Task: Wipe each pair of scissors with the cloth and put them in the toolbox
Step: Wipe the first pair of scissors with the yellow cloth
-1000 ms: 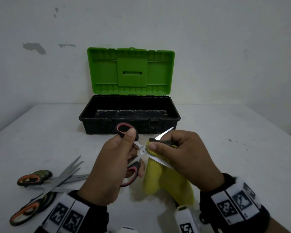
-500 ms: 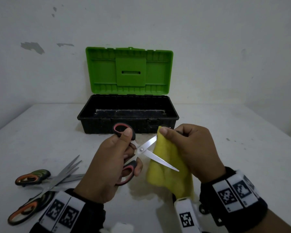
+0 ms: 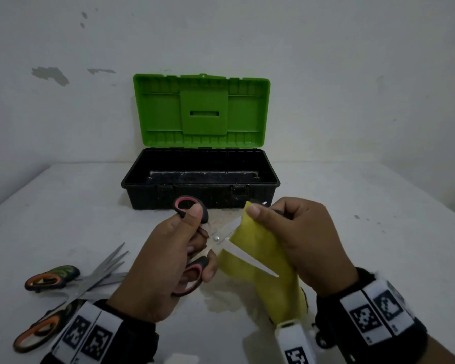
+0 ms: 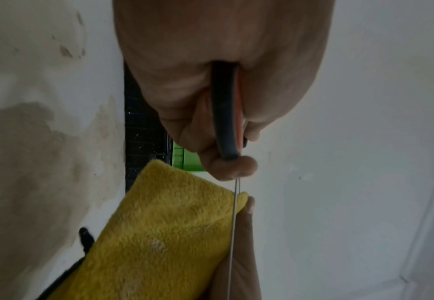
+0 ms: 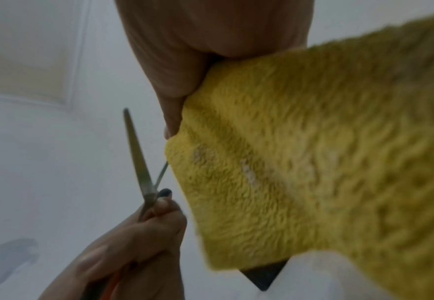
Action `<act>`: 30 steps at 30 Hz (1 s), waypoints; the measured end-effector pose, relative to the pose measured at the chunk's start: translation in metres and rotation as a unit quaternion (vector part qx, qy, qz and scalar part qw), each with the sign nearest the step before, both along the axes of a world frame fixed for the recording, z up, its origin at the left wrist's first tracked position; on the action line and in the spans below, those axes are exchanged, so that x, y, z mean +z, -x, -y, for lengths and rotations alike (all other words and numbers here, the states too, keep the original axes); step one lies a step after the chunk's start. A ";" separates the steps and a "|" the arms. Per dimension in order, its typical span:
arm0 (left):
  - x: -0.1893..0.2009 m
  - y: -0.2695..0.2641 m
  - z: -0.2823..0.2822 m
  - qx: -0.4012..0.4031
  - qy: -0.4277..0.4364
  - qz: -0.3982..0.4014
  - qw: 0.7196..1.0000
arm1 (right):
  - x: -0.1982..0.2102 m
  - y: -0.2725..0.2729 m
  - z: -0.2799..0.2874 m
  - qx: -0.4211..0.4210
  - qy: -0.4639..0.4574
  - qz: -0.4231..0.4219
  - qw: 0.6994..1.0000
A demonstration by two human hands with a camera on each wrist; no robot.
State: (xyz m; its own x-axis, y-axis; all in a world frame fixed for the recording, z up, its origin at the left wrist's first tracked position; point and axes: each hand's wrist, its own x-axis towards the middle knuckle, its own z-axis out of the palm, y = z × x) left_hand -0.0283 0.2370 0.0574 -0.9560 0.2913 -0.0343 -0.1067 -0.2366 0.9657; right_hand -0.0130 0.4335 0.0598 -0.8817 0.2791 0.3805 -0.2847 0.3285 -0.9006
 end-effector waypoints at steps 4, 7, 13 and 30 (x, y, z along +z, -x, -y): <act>0.000 0.000 0.001 0.004 0.000 0.002 1.000 | 0.003 0.004 -0.007 -0.021 0.015 0.001 1.000; -0.002 0.000 0.005 -0.002 0.015 -0.001 1.000 | -0.002 0.000 0.000 0.007 0.002 0.000 1.000; -0.002 0.000 0.005 0.017 0.039 -0.016 0.999 | 0.004 0.006 -0.015 -0.031 0.024 -0.002 0.999; -0.005 -0.002 -0.004 0.057 0.171 -0.177 0.968 | -0.011 0.016 0.007 -0.046 -0.177 -0.036 0.982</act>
